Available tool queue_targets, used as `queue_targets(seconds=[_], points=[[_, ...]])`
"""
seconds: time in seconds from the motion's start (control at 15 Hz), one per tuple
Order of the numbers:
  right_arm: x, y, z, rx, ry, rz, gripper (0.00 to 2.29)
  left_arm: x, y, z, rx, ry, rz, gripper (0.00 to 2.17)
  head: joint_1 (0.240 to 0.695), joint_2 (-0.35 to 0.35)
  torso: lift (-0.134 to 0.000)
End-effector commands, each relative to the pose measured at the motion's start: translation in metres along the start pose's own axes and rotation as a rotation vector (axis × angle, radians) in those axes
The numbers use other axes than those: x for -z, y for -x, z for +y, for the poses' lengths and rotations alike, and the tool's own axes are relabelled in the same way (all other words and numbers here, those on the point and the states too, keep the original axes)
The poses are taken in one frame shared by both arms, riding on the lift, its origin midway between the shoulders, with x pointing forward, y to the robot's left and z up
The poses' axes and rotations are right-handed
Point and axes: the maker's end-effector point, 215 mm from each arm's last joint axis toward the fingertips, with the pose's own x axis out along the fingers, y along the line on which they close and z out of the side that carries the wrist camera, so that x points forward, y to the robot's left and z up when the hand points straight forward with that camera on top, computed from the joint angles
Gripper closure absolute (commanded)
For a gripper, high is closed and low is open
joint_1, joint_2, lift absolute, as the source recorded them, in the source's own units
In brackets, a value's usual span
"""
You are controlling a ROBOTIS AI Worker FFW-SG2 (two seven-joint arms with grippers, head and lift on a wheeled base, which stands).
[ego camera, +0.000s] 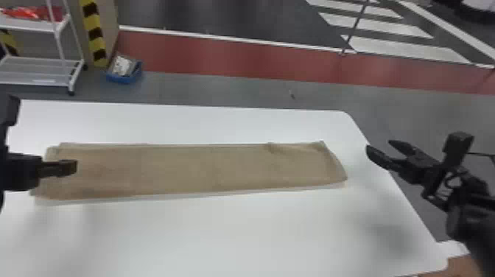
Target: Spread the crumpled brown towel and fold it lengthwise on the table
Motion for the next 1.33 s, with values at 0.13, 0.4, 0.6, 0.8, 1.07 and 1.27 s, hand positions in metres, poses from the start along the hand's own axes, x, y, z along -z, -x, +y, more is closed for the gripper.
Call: queue_targets(seconds=[0.13, 0.4, 0.6, 0.8, 1.07, 1.27], points=[[0.000, 0.004, -0.001, 0.002, -0.015, 0.007, 0.07, -0.011, 0.009, 0.010, -0.033, -0.006, -0.041, 0.03, 0.695, -0.246, -0.123], [0.002, 0.000, 0.006, -0.009, -0.028, 0.015, 0.08, -0.022, 0.012, 0.010, -0.029, -0.002, -0.091, 0.03, 0.695, -0.239, -0.123], [0.004, -0.005, 0.011, -0.019, -0.052, 0.027, 0.10, -0.033, 0.002, -0.003, 0.003, -0.009, -0.139, 0.03, 0.695, -0.238, -0.123], [0.014, -0.022, 0.034, -0.050, -0.085, 0.045, 0.16, -0.048, -0.009, -0.021, 0.030, -0.019, -0.201, 0.03, 0.695, -0.240, -0.123], [0.010, -0.034, 0.054, -0.065, -0.123, -0.010, 0.16, -0.065, -0.011, -0.052, 0.074, -0.034, -0.280, 0.03, 0.695, -0.230, -0.123], [0.015, -0.040, 0.061, -0.078, -0.136, 0.018, 0.16, -0.061, -0.013, -0.060, 0.087, -0.035, -0.275, 0.03, 0.695, -0.236, -0.123]])
